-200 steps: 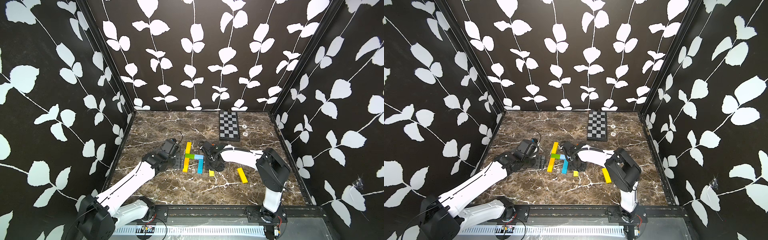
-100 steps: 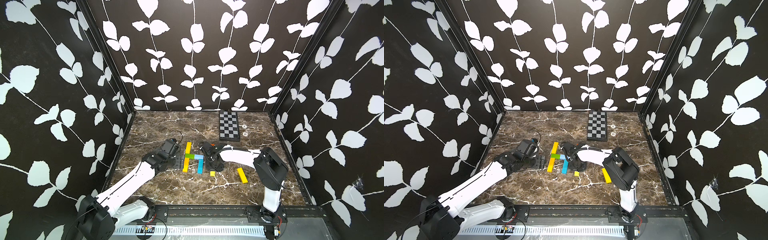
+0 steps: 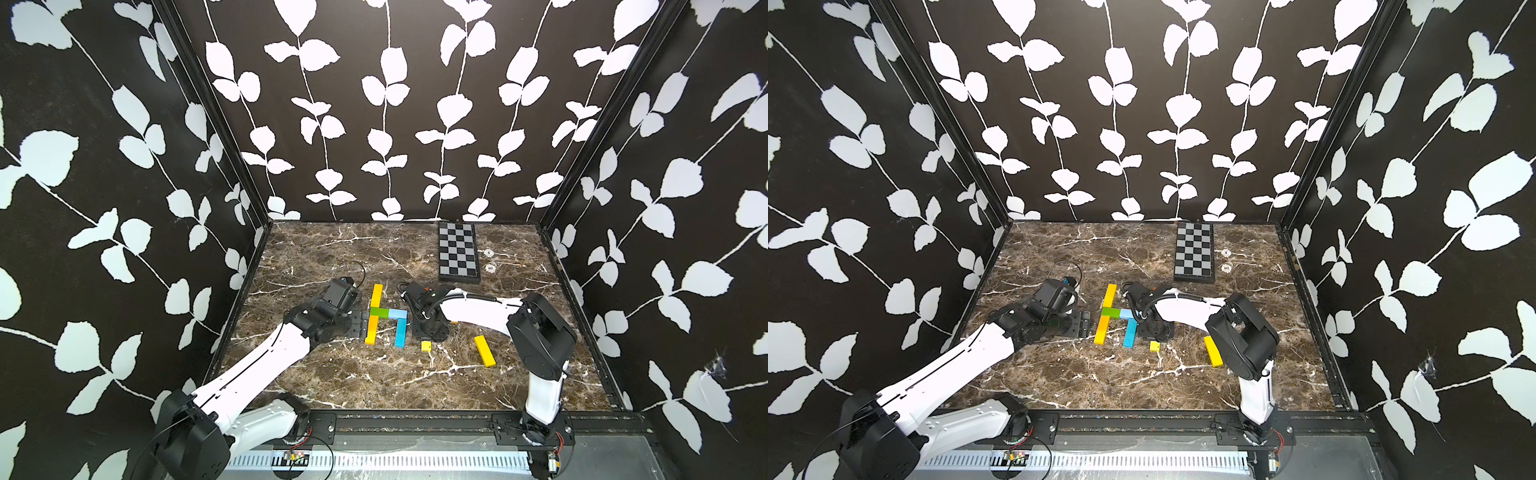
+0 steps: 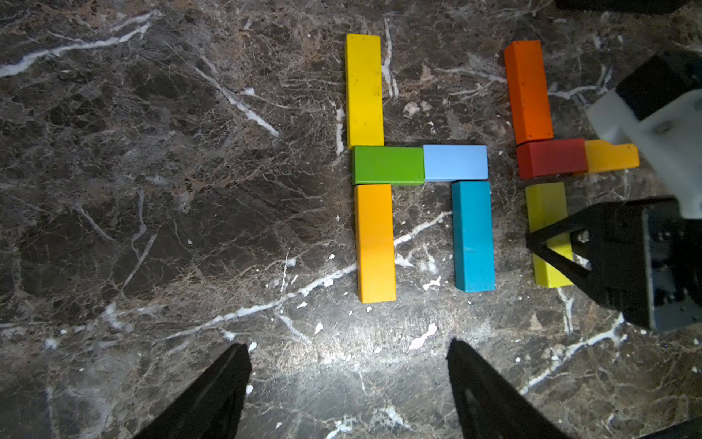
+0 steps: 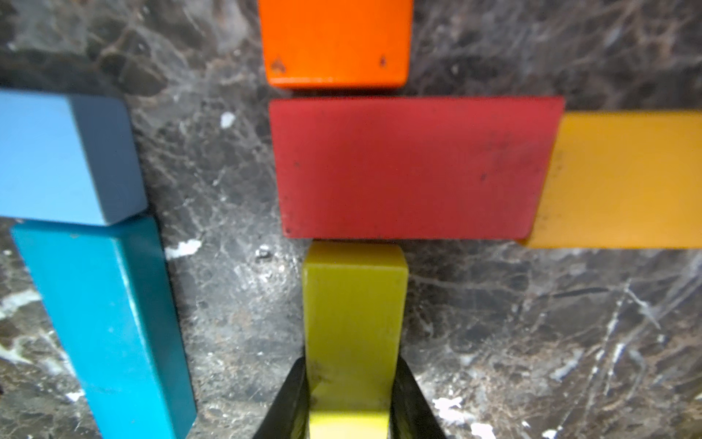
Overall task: Assemble the letter h with building blocks
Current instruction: Assemble the building block at the center of the board.
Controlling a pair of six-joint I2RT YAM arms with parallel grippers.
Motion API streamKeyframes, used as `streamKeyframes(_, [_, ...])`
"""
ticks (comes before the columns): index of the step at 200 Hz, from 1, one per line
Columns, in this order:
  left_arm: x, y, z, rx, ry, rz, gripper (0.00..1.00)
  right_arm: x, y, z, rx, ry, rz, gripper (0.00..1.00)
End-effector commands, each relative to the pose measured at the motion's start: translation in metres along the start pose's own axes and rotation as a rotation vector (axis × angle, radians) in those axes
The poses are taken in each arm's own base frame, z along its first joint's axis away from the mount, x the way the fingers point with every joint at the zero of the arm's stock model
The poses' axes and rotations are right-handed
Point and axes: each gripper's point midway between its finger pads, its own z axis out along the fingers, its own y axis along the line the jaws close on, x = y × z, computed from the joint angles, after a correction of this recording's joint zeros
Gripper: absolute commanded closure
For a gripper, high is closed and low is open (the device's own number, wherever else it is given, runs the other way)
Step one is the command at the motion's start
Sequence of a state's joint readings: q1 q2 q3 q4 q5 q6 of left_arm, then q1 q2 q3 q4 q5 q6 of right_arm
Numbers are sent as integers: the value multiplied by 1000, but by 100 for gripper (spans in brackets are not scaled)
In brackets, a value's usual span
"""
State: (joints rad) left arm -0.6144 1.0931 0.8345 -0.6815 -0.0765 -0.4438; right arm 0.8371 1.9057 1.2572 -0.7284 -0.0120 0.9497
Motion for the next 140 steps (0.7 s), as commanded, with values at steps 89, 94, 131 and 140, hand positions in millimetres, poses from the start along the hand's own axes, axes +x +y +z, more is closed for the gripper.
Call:
streamKeyframes(89, [0,-1,0,12,-2,5,16,-6,-4,3,38,4,-10,53])
streamKeyframes(94, [0,-1,0,11,-2,7,16,-6,-4,3,40,3,-9,54])
streamKeyframes(131, [0,-1,1,11,-1,6,16,-7,-10,5,50,1,15,61])
streamKeyframes(140, [0,-1,0,13,-1,6,16,-7,-12,5,51,1,19,61])
